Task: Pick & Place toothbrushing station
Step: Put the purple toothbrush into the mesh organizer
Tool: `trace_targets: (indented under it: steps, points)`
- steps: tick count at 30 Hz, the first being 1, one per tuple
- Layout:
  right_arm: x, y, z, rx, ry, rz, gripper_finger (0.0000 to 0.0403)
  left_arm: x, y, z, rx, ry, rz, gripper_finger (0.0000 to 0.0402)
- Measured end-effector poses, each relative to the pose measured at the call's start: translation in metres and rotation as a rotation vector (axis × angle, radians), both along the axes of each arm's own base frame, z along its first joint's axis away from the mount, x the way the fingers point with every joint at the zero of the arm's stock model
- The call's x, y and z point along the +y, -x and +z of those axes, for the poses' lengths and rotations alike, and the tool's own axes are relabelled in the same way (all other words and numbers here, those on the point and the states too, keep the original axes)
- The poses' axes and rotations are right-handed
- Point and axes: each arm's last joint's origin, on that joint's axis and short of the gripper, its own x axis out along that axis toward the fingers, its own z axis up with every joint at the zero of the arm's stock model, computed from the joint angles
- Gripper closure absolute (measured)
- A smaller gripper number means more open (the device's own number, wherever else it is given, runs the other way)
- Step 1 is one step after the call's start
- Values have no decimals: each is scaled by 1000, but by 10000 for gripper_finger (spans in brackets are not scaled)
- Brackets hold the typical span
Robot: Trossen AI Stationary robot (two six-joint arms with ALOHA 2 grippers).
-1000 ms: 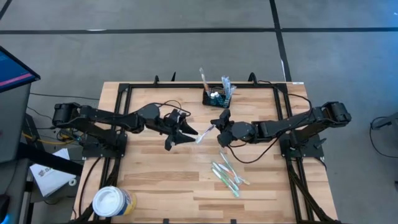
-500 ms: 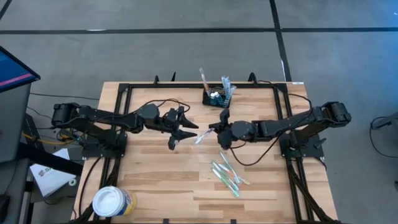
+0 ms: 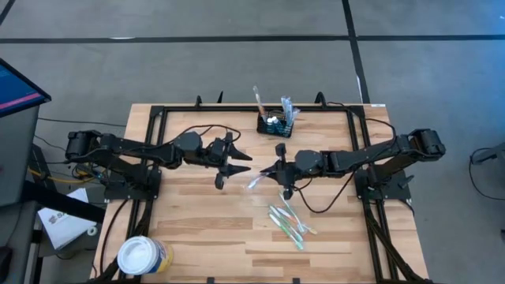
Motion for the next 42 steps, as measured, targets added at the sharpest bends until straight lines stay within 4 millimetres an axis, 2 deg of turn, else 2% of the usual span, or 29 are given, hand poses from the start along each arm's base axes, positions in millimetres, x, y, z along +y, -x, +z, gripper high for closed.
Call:
trace_targets:
  steps: [13,23,34,42]
  points:
    - [2,-3,9,-89,-176,44,392,0,0,0,-5,-42,5,253]
    - [-18,-5,13,-125,-329,52,392,0,0,0,-11,-97,6,253]
    - [-29,-6,15,-150,-370,35,392,0,0,3,-44,-100,8,253]
    - [-29,-6,15,-148,-377,33,392,-7,0,9,-115,-206,26,253]
